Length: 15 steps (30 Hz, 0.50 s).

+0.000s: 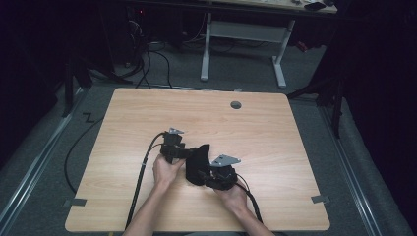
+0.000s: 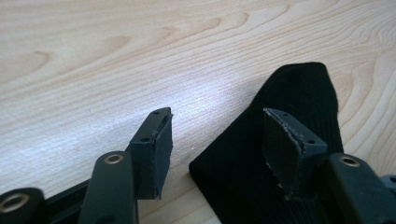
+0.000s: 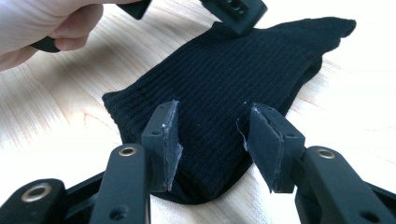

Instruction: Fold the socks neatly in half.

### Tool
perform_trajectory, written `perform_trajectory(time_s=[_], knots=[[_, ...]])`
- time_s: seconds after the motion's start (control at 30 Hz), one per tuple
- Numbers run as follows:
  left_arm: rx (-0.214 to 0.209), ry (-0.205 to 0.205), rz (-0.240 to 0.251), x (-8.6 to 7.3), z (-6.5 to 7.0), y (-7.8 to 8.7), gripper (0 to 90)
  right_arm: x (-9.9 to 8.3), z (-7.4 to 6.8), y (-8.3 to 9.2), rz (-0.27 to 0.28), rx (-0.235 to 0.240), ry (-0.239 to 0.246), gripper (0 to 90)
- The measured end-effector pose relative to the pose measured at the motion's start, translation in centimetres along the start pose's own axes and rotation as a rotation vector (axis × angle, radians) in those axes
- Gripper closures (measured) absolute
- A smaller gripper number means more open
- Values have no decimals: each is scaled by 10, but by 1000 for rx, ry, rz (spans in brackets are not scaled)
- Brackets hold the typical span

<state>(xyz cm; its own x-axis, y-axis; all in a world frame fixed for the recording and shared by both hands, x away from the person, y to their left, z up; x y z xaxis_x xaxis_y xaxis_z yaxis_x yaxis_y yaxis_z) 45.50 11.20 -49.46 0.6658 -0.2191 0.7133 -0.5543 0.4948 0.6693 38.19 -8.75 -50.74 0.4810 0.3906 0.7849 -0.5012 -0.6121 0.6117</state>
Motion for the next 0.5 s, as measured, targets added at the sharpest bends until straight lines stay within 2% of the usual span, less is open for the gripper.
perform_trajectory(time_s=[0.27, 0.37, 0.4, 0.47, 0.5], knots=[[2, 10, -20, -2, -6, -3, 406, -1, -1, 0, 0, 1, 8, 533], [-3, -15, -23, -3, -4, -3, 407, -1, 0, 0, -1, 5, 3, 532], [-8, -18, -20, -3, -3, -2, 407, -1, 1, -1, 0, 7, 1, 532], [-27, -29, 18, 0, 0, 3, 409, -1, 1, -1, 0, 10, -4, 532], [-27, -29, 18, 0, 0, 3, 409, -1, 1, -1, 0, 10, -4, 532]])
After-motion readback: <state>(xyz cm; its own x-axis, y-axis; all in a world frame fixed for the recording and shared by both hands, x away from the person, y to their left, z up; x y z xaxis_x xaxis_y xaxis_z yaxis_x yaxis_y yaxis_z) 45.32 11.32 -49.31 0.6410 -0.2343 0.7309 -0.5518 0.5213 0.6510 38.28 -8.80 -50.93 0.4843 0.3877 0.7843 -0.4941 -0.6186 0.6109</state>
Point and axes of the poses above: each handheld gripper's, and its own axes: y roughly backward along the jaws, x roughly out of its top, z roughly to its right, the point moved 1 cm from there along -y, roughly forward along the jaws, and after that the axes turned 4 degrees about -y, right-handed, at the moved point
